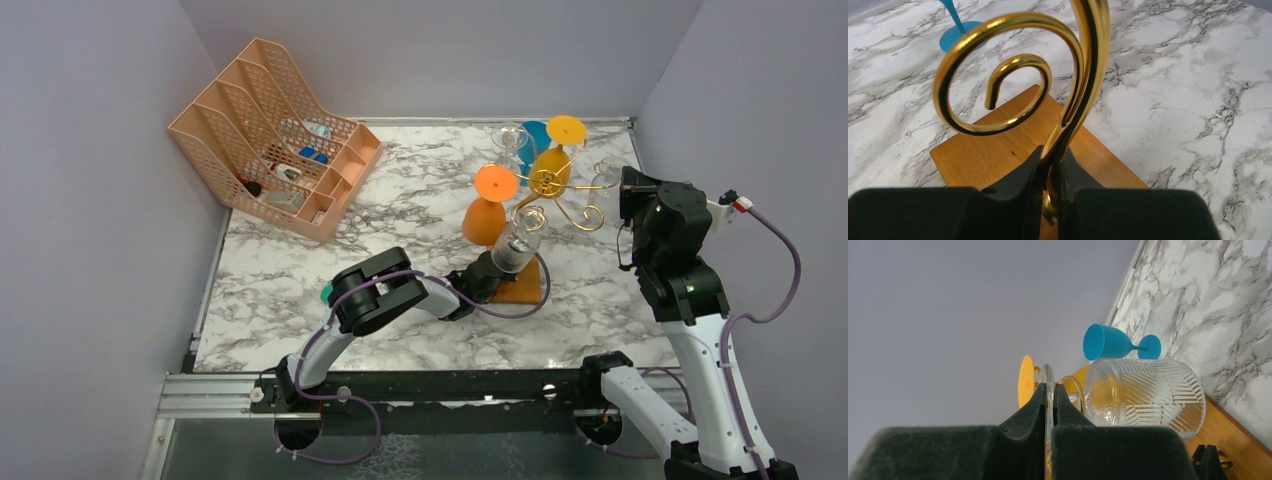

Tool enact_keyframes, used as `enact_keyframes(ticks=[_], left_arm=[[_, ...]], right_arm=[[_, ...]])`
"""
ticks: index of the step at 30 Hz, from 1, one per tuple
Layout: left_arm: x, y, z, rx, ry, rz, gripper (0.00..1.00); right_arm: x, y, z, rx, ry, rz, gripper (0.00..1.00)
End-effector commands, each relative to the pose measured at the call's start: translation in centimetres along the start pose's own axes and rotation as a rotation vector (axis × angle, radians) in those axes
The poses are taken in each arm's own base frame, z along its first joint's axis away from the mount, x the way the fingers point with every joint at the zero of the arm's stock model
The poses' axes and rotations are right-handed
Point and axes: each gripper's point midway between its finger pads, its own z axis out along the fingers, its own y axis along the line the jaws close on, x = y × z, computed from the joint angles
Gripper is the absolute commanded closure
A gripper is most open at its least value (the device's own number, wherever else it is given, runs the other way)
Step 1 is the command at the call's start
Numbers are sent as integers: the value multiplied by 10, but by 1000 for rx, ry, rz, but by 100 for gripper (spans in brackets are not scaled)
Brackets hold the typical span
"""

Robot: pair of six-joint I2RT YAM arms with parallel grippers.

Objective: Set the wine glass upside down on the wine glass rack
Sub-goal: Turn the wine glass upside down at the wine rack.

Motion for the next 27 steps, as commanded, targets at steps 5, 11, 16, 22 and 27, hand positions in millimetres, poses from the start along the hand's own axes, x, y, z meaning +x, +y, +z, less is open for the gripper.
enact_keyframes(ticks=[5,11,16,22,27], left_arm=[[30,4,-15,6,104,95,100],[29,3,-14,14,99,98,100],[27,2,-14,19,94,104,100],[28,-1,-12,26,92,110,100],[27,-1,-11,30,87,123,100]], right_arm=[[-64,56,-12,-152,-235,246,99],[-52,39,-5,-122,-220,208,99],[-53,47,-5,-149,-221,160,99],[-41,39,5,-125,-195,119,99],[-36,32,7,-131,-190,104,99]])
